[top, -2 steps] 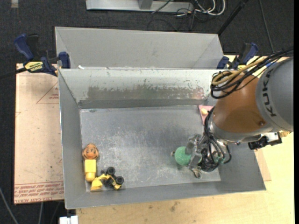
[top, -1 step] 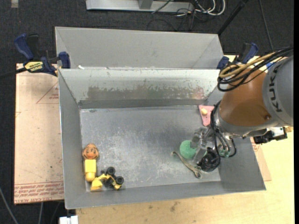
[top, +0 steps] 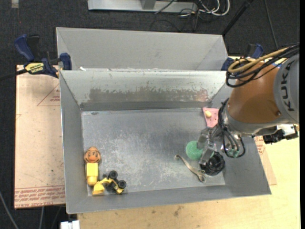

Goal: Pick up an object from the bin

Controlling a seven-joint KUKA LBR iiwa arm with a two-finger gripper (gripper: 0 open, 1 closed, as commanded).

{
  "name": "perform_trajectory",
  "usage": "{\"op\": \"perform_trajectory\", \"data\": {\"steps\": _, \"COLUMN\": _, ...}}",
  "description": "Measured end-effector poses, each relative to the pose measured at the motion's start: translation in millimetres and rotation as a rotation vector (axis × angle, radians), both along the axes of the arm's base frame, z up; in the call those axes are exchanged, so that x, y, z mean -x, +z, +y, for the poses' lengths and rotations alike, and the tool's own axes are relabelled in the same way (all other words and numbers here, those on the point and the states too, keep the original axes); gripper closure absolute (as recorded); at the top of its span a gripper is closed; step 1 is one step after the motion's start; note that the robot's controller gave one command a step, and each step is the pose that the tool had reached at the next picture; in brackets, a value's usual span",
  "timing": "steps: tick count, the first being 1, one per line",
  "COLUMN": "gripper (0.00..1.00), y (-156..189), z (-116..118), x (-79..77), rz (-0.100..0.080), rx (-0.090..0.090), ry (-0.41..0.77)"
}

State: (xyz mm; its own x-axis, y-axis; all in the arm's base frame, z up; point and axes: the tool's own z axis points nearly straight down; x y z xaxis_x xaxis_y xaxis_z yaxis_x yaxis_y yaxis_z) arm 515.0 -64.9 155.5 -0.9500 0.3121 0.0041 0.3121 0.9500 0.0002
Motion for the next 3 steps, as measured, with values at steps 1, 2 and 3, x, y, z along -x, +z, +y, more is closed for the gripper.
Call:
{"op": "perform_trajectory", "data": {"steps": 1, "gripper": 1.0, "y": 22.9, "z": -7.0, "x": -1.2, "rz": -0.01, "rx": 0.001, "ry": -0.017}}
{"op": "perform_trajectory", "data": {"steps": 2, "gripper": 1.0, "y": 40.8, "z": 0.3, "x": -0.5, "rz": -0.005, "rx": 0.001, "ry": -0.032}}
{"op": "perform_trajectory", "data": {"steps": 3, "gripper": 1.0, "y": 64.9, "z": -11.6, "x": -3.8, "rz": -0.005, "rx": 0.001, "ry": -0.001}}
